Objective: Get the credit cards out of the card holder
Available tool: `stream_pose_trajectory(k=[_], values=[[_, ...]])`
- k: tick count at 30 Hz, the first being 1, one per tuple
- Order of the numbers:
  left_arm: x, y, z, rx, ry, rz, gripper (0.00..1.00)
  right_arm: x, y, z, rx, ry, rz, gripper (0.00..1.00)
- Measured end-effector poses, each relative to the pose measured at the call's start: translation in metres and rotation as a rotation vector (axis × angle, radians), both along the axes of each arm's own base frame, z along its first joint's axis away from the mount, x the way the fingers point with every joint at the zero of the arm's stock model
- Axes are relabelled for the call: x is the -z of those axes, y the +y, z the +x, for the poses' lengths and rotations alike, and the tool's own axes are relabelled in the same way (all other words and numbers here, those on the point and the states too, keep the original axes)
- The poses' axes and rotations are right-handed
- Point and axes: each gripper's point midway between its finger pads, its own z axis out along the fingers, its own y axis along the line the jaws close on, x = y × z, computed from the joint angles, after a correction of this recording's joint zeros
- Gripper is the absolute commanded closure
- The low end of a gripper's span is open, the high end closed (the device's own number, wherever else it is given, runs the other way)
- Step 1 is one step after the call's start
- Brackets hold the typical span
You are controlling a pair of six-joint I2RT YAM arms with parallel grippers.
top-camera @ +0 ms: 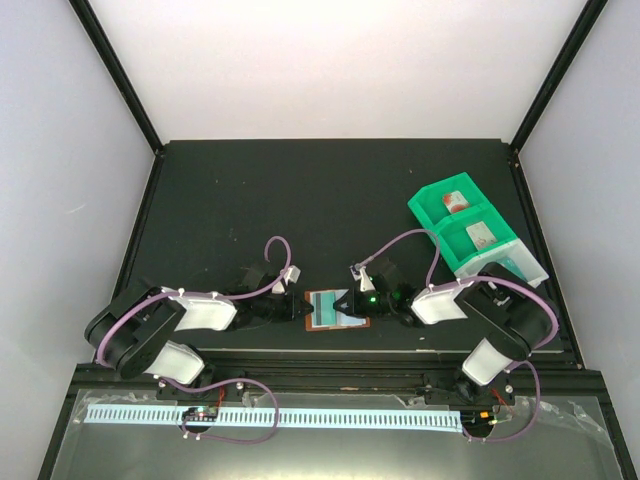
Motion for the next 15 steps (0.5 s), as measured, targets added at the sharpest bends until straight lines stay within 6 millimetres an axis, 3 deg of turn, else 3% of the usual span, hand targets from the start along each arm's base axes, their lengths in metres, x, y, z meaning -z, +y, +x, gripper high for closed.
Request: stream_pose_trajectory(k=[13,15], values=[[-0.0011,-0.0007,0.0005,-0.001,-0.003,0.008,0.95,-0.0068,-0.0096,0.0033,0.014,-0.017,-0.013,0.99],[-0.0009,-0.0005,0.0006,-0.002,-0.001,0.011,0.95,-0.0071,-0.0095,0.0031,0.013,-0.018,-0.012,0.94]])
